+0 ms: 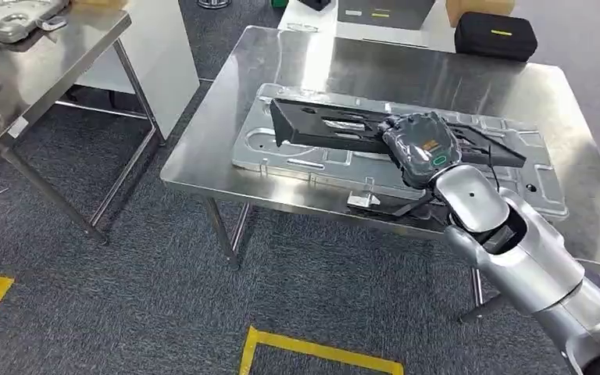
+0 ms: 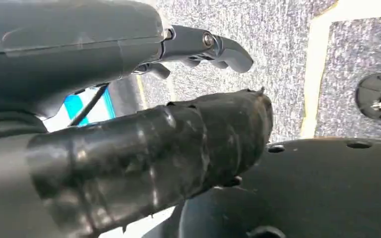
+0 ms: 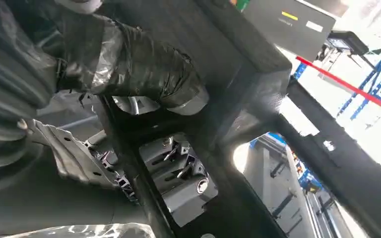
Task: Take the parts from the cabinet and place them on the table.
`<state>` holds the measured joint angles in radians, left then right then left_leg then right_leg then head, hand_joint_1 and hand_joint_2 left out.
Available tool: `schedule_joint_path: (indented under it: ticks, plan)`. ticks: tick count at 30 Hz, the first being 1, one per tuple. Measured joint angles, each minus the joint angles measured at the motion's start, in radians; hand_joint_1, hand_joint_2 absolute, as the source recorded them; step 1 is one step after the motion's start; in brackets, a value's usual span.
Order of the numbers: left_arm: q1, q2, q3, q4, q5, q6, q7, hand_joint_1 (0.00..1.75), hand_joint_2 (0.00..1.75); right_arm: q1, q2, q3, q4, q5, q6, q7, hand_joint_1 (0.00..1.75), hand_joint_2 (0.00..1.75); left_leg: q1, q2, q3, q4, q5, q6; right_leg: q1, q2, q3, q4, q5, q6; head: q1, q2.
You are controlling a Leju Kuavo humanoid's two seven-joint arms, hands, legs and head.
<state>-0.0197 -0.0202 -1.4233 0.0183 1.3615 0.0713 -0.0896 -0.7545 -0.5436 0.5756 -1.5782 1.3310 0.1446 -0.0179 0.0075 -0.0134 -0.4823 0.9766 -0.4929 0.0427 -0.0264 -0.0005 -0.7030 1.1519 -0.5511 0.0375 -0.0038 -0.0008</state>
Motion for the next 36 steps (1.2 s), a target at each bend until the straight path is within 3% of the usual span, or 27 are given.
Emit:
schedule_joint_path:
  ticks: [2,4,5,6,8,9,10,11,12,13,14,15,16,17,18,19,21,22,24,25,27,28,29,31,32,34,36]
  plan:
    - [-0.001,0.000,0.000,0.000,0.000,0.000,0.000,0.00,0.00,0.006,-0.001,-0.001,0.007,0.000,0.000,0.000,1.75,1.75,-0.001,0.002,0.029,0.012,-0.036,-0.013,-0.001,-0.009,0.000,-0.135,0.208,-0.002,0.000,0.000]
    - [-0.005,0.000,0.000,0.000,0.000,0.000,0.000,0.00,0.00,0.010,-0.002,-0.002,0.009,0.001,-0.002,0.000,1.75,1.75,-0.002,0.000,0.032,0.007,-0.061,-0.028,0.012,-0.004,0.015,-0.119,0.189,-0.019,-0.001,0.000]
    - [-0.007,0.000,0.000,0.000,0.002,0.000,0.000,0.00,0.00,0.012,-0.004,-0.007,0.009,0.001,-0.003,0.000,1.75,1.75,-0.001,0.001,0.051,0.009,-0.061,-0.034,0.010,-0.003,0.019,-0.121,0.175,-0.031,-0.001,0.000]
    - [-0.007,0.000,0.000,0.000,0.002,-0.001,0.000,0.00,0.00,0.014,-0.006,-0.011,0.010,0.004,-0.005,0.000,1.75,1.75,0.000,0.002,0.049,0.017,-0.050,-0.040,0.012,-0.002,0.027,-0.121,0.167,-0.040,-0.001,0.000]
    - [-0.008,0.001,0.000,0.000,0.002,-0.003,0.000,0.00,0.00,0.027,-0.010,-0.026,0.011,0.014,-0.019,0.006,1.75,1.75,0.002,0.006,-0.006,0.133,-0.014,-0.047,0.007,-0.001,0.068,-0.135,0.151,-0.057,0.000,0.000]
    - [-0.008,0.002,0.000,0.000,0.004,-0.005,0.000,0.00,0.00,0.036,-0.013,-0.032,0.018,0.017,-0.032,0.009,1.75,1.75,0.002,0.007,-0.052,0.204,-0.015,-0.047,0.008,-0.001,0.084,-0.140,0.140,-0.061,-0.001,0.000]
    - [-0.008,0.002,0.000,0.000,0.005,-0.006,0.001,0.00,0.00,0.044,-0.015,-0.033,0.024,0.018,-0.039,0.010,1.75,1.75,0.003,0.007,-0.092,0.255,-0.033,-0.048,0.009,0.000,0.096,-0.142,0.130,-0.061,-0.001,0.000]
    - [-0.005,0.003,0.000,0.000,0.006,-0.011,0.001,0.00,0.00,0.060,-0.018,-0.035,0.034,0.019,-0.048,0.011,1.75,1.75,0.002,0.007,-0.149,0.311,-0.091,-0.051,0.011,0.000,0.115,-0.142,0.112,-0.064,-0.002,0.000]
    - [-0.003,0.004,0.000,0.000,0.008,-0.012,0.001,0.00,0.00,0.075,-0.019,-0.037,0.041,0.019,-0.053,0.011,1.75,1.75,0.002,0.007,-0.185,0.330,-0.135,-0.050,0.013,0.002,0.132,-0.142,0.098,-0.065,-0.002,0.000]
    - [-0.001,0.004,0.000,0.000,0.008,-0.013,0.001,0.00,0.00,0.087,-0.020,-0.040,0.050,0.019,-0.056,0.011,1.75,1.75,0.002,0.007,-0.207,0.320,-0.154,-0.046,0.016,0.003,0.151,-0.142,0.083,-0.066,-0.001,0.000]
    - [0.003,0.006,0.000,0.000,0.010,-0.015,0.001,0.00,0.00,0.097,-0.020,-0.042,0.058,0.020,-0.058,0.011,1.75,1.75,0.000,0.007,-0.216,0.287,-0.148,-0.041,0.018,0.005,0.170,-0.142,0.069,-0.066,-0.002,0.000]
    - [0.005,0.007,0.000,0.000,0.011,-0.015,0.001,0.00,0.00,0.104,-0.020,-0.045,0.065,0.021,-0.058,0.011,1.75,1.75,-0.004,0.007,-0.215,0.232,-0.112,-0.034,0.021,0.006,0.189,-0.142,0.055,-0.066,-0.002,0.000]
    - [0.010,0.008,0.000,0.000,0.011,-0.017,0.001,0.00,0.00,0.109,-0.020,-0.049,0.073,0.025,-0.060,0.011,1.75,1.75,-0.010,0.007,-0.210,0.154,-0.029,-0.023,0.025,0.006,0.210,-0.143,0.038,-0.065,-0.001,0.000]
    - [0.015,0.012,0.000,0.000,0.012,-0.017,0.000,0.00,0.00,0.115,-0.020,-0.050,0.083,0.030,-0.063,0.009,1.75,1.75,-0.018,0.006,-0.208,0.080,0.086,-0.006,0.024,0.006,0.219,-0.144,0.023,-0.064,-0.001,0.000]
    - [0.017,0.017,0.000,0.000,0.014,-0.018,0.000,0.00,0.00,0.117,-0.018,-0.050,0.099,0.036,-0.066,0.006,1.75,1.75,-0.028,-0.001,-0.218,0.046,0.147,0.001,0.031,0.009,0.235,-0.133,0.010,-0.058,0.000,0.000]
    - [0.014,0.017,0.000,0.000,0.018,-0.023,-0.002,0.00,0.00,0.120,-0.017,-0.051,0.109,0.038,-0.067,0.002,1.75,1.75,-0.021,0.004,-0.207,0.056,0.137,0.001,0.032,0.016,0.234,-0.135,-0.002,-0.049,-0.001,0.000]
    - [0.013,0.017,0.002,0.000,0.021,-0.038,-0.003,0.00,0.00,0.123,-0.014,-0.054,0.125,0.047,-0.067,-0.005,1.75,1.75,-0.031,0.003,-0.204,0.056,0.131,0.007,0.026,0.014,0.243,-0.144,-0.014,-0.038,-0.001,0.000]
    - [0.009,0.016,0.003,0.000,0.021,-0.038,-0.002,0.00,0.00,0.123,-0.012,-0.055,0.133,0.056,-0.067,-0.006,1.75,1.75,-0.026,0.004,-0.195,0.042,0.130,0.009,0.028,0.015,0.253,-0.151,-0.019,-0.031,-0.002,0.000]
    - [0.003,0.014,0.003,0.000,0.022,-0.035,0.016,0.00,0.00,0.129,-0.005,-0.058,0.163,0.074,-0.068,-0.006,1.75,1.75,-0.019,0.004,-0.169,0.022,0.124,0.020,0.024,0.006,0.226,-0.090,-0.053,-0.021,0.001,0.000]
    - [-0.002,0.015,0.003,0.000,0.024,-0.035,0.031,0.00,1.75,0.127,0.007,-0.057,0.192,0.085,-0.068,-0.006,0.00,0.00,-0.018,0.004,-0.163,0.020,0.119,0.021,0.021,0.006,0.180,-0.014,-0.081,-0.015,0.001,0.000]
    - [-0.006,0.008,0.004,0.000,0.030,-0.038,0.052,0.00,1.75,0.136,0.036,-0.055,0.253,0.105,-0.069,-0.003,0.00,0.00,-0.017,0.003,-0.154,0.021,0.104,0.019,0.012,0.006,0.076,0.133,-0.116,-0.004,0.001,0.000]
    - [-0.006,0.006,0.004,0.000,0.031,-0.039,0.058,0.00,1.75,0.143,0.053,-0.051,0.283,0.113,-0.071,-0.002,0.00,0.00,-0.017,0.002,-0.146,0.023,0.096,0.017,0.009,0.005,0.041,0.160,-0.101,-0.001,0.000,0.000]
    - [-0.006,0.003,0.005,0.000,0.032,-0.039,0.061,0.00,1.75,0.148,0.066,-0.047,0.307,0.119,-0.073,-0.002,0.00,0.00,-0.016,0.001,-0.136,0.026,0.087,0.015,0.006,0.005,0.032,0.139,-0.061,0.001,0.000,0.000]
    - [-0.008,-0.003,0.005,0.000,0.035,-0.030,0.063,0.00,1.75,0.158,0.091,-0.039,0.356,0.126,-0.079,0.003,0.00,0.00,-0.015,-0.002,-0.115,0.035,0.067,0.009,0.002,0.003,0.072,-0.012,0.069,0.002,0.000,0.000]
    - [-0.008,-0.006,0.005,0.000,0.040,-0.016,0.062,0.00,1.75,0.163,0.101,-0.036,0.374,0.126,-0.082,0.005,0.00,0.00,-0.015,-0.004,-0.109,0.040,0.057,0.005,0.002,0.001,0.090,-0.088,0.111,-0.003,0.001,0.000]
    - [-0.014,-0.007,0.006,0.000,0.042,-0.004,0.063,0.00,1.75,0.178,0.123,-0.032,0.398,0.122,-0.088,0.008,0.00,0.00,-0.018,-0.008,-0.114,0.045,0.053,-0.005,0.014,0.001,0.115,-0.112,0.091,-0.019,0.001,0.000]
    - [-0.014,-0.007,0.006,0.000,0.045,-0.002,0.067,0.00,1.75,0.179,0.146,-0.031,0.402,0.122,-0.095,0.009,0.00,0.00,-0.019,-0.004,-0.115,0.048,0.049,0.005,0.012,0.008,0.114,-0.118,0.088,-0.024,0.000,0.000]
